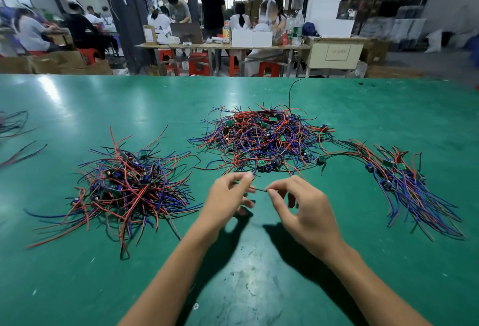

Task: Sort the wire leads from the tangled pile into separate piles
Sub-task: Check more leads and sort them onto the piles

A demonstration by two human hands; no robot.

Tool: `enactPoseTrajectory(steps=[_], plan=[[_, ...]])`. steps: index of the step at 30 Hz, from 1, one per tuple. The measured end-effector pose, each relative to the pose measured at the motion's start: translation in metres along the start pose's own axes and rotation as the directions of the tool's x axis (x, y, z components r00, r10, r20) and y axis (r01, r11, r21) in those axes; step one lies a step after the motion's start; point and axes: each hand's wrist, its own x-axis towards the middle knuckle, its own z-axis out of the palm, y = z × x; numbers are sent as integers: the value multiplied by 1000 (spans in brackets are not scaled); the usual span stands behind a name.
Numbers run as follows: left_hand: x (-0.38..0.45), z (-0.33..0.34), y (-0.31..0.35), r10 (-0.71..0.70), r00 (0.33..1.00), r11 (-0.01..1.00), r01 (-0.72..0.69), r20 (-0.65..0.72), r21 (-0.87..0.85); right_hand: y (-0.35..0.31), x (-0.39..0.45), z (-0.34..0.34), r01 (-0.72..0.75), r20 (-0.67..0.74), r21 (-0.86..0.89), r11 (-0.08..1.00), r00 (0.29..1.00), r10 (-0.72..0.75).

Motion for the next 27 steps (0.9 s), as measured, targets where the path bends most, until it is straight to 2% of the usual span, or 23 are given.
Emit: enactPoseTrajectory(steps=[2, 4, 6, 9, 10, 12, 14, 16, 17, 18, 19, 21, 24, 25, 27], plan=[[-2, 1, 0, -43, 999, 987, 47, 28, -156, -10, -2, 4, 125, -7, 16, 992, 992, -125], [-1, -6, 4, 69, 998, 983, -70, -14, -167, -15, -4, 7, 189, 29, 13, 982, 982, -189], [0, -13, 9, 250, 966, 964, -254, -63, -75, -15, -7, 7, 180, 81, 20, 984, 980, -181], [-3, -19, 18, 402, 910, 915, -404, -104, 1, -7, -7, 7, 158, 102, 12, 987, 982, -158], [-1, -23, 20, 445, 884, 895, -442, -139, 56, -3, -5, 8, 134, 69, -4, 991, 989, -133], [3, -39, 24, 537, 798, 838, -465, -275, 288, 9, 2, 9, 11, -69, -61, 998, 997, -15], [6, -63, 25, 586, 650, 799, -367, -483, 476, 29, 13, 7, -188, -179, -115, 975, 970, 165], [5, -86, 21, 542, 524, 814, -132, -657, 566, 52, 21, 4, -390, -119, -213, 896, 920, 373], [4, -92, 18, 492, 499, 806, 47, -713, 589, 61, 25, 4, -473, -56, -268, 839, 877, 477], [3, -95, 16, 432, 490, 784, 212, -757, 584, 68, 28, 4, -529, -15, -300, 794, 835, 550], [1, -96, 14, 384, 487, 760, 316, -784, 568, 73, 31, 6, -558, -10, -310, 770, 812, 584], [-1, -92, 12, 359, 492, 737, 371, -793, 564, 71, 33, 11, -578, -45, -304, 757, 803, 594], [-1, -79, 13, 496, 499, 697, 259, -711, 668, 62, 29, 11, -561, -151, -191, 806, 828, 540], [0, -72, 14, 568, 510, 671, 167, -646, 722, 59, 26, 8, -531, -209, -119, 839, 840, 502], [1, -53, 12, 690, 592, 575, -100, -416, 812, 51, 24, 0, -406, -291, -30, 913, 878, 381]])
